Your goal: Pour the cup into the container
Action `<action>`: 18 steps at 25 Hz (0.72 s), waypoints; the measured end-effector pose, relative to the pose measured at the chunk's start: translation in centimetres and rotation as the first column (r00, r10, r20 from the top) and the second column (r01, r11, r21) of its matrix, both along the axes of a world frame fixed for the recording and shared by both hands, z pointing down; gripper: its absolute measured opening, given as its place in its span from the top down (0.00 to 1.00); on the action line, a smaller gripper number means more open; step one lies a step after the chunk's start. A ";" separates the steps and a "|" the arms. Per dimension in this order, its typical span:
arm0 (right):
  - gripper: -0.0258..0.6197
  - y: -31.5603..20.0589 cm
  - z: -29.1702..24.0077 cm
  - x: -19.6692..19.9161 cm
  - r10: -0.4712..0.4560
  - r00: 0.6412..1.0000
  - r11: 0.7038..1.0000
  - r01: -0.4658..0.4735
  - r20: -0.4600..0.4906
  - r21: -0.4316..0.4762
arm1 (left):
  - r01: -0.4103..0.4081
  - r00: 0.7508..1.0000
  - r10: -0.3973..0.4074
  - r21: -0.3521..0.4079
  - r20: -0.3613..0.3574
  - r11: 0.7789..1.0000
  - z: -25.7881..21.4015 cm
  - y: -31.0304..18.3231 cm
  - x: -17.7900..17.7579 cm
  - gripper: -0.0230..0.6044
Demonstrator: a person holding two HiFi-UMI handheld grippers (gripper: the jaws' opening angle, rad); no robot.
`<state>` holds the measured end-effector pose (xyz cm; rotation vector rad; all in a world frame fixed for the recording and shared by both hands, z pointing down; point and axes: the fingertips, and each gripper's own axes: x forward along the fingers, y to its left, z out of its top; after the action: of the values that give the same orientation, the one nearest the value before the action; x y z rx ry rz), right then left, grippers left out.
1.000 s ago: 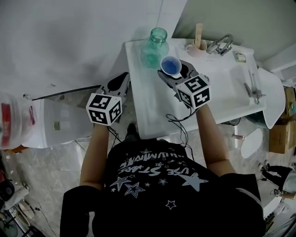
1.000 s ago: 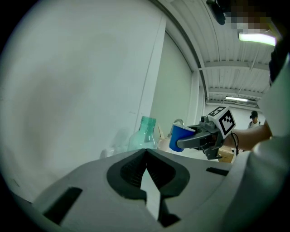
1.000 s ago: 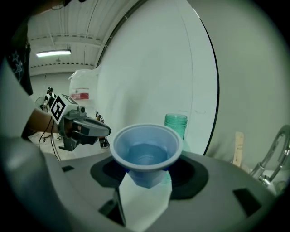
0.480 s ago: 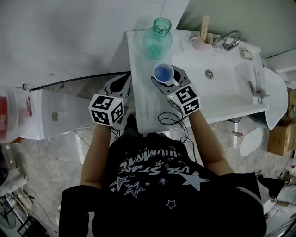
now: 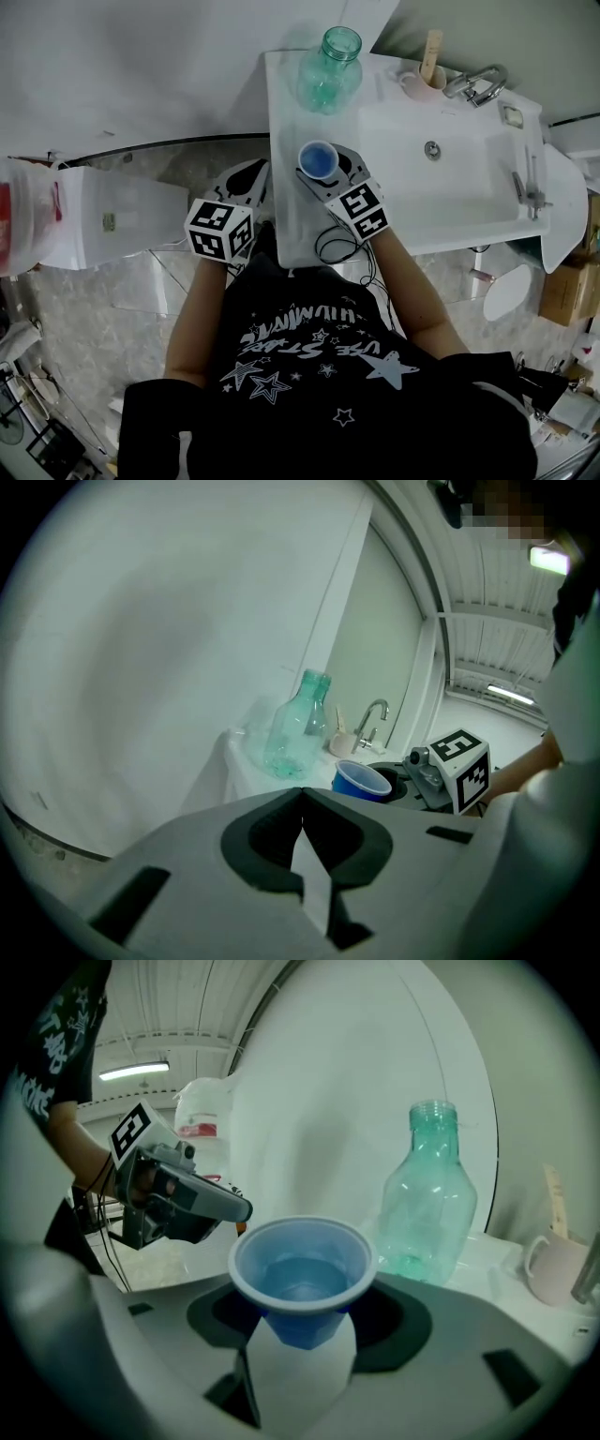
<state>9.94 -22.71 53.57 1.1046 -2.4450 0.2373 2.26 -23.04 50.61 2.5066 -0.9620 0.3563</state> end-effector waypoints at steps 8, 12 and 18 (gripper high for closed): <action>0.54 0.6 3.1 -1.1 -0.041 0.999 0.997 0.040 -0.009 -0.061 | 0.036 0.999 -0.035 -0.033 0.022 0.999 1.5 1.4 -1.0 0.94; 0.54 1.0 4.0 -1.4 -0.062 0.998 0.995 0.060 -0.026 -0.083 | 0.064 0.998 -0.063 -0.039 0.030 0.997 1.7 2.0 -1.6 0.94; 0.53 1.2 4.1 -1.8 -0.086 0.996 0.993 0.085 -0.011 -0.087 | 0.106 0.994 -0.104 -0.041 0.038 0.994 2.1 3.3 -1.9 0.94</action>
<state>8.12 -21.47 57.65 0.9589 -2.4384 0.3042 0.41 -19.73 52.69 2.4071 -1.0833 0.3855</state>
